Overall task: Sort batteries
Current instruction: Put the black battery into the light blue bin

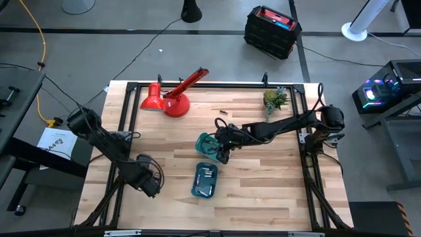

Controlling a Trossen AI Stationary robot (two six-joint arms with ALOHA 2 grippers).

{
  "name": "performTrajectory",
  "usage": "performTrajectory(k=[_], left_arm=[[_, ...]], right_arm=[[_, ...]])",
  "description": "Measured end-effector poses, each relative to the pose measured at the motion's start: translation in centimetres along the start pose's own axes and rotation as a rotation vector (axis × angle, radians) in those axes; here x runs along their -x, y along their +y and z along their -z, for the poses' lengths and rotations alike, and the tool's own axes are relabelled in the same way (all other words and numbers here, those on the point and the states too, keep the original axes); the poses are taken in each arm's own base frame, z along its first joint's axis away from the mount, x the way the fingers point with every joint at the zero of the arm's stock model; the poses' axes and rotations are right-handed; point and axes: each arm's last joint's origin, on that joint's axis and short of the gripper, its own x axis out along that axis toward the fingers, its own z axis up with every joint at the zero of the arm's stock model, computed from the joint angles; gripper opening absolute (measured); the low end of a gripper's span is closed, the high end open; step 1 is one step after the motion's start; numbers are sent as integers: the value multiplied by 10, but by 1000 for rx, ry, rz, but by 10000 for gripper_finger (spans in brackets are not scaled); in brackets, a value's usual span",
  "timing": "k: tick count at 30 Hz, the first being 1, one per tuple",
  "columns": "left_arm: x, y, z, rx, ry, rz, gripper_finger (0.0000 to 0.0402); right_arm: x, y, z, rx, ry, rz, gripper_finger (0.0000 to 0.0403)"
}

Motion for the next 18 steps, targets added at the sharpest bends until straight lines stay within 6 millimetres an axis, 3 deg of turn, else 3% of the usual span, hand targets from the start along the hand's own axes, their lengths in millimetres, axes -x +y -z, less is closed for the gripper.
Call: performTrajectory(k=[5, 9, 18], left_arm=[[-9, 14, -2, 86, 46, -56, 134], [-4, 15, -2, 128, 11, 7, 133], [-24, 20, -6, 137, 23, 69, 126]], right_arm=[[0, 1, 1, -23, 14, -25, 195], [0, 4, 2, -25, 25, -45, 195], [1, 4, 2, -59, 26, -45, 195]])
